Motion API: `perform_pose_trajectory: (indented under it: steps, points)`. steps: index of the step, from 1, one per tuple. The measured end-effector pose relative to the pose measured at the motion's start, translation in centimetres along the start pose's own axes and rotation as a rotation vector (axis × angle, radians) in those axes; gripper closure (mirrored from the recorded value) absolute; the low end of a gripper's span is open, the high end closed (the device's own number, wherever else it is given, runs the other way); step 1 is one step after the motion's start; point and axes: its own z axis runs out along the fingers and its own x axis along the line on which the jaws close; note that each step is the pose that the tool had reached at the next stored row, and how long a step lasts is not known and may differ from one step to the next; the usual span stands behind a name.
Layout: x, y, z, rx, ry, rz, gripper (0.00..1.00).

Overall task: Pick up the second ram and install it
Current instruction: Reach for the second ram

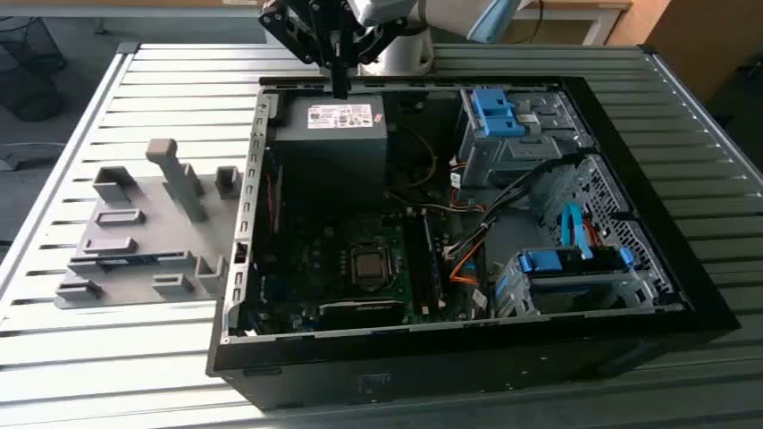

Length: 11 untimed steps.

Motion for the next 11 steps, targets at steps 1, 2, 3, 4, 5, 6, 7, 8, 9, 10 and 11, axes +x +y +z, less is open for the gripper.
perform_pose_trajectory:
  steps: [1, 2, 3, 4, 5, 6, 7, 8, 9, 10, 11]
  points:
    - [0.0, 0.0, 0.0, 0.0, 0.0, 0.0, 0.89]
    - [0.0, 0.0, 0.0, 0.0, 0.0, 0.0, 0.89]
    - [0.05, 0.0, 0.0, 0.0001, 0.0, 0.0, 0.89]
    - [0.07, 0.0, 0.0, 0.0, 0.0, 0.0, 0.89]
    - [0.08, 0.0, 0.0, 0.0, 0.0, 0.0, 0.89]
    - [0.11, -0.01, 0.0, 0.0, 0.0, 0.0, 0.89]
    - [0.14, -0.01, 0.0, 0.0, 0.0, 0.0, 0.89]
    - [0.19, -0.01, 0.0, 0.0, 0.0, 0.0, 0.89]
    - [0.23, -0.02, 0.0, 0.0, 0.0, 0.0, 0.89]
    - [0.26, -0.02, 0.0, 0.0, 0.0, 0.0, 0.89]
    - [0.3, -0.02, 0.0, 0.0, 0.0, 0.0, 0.89]
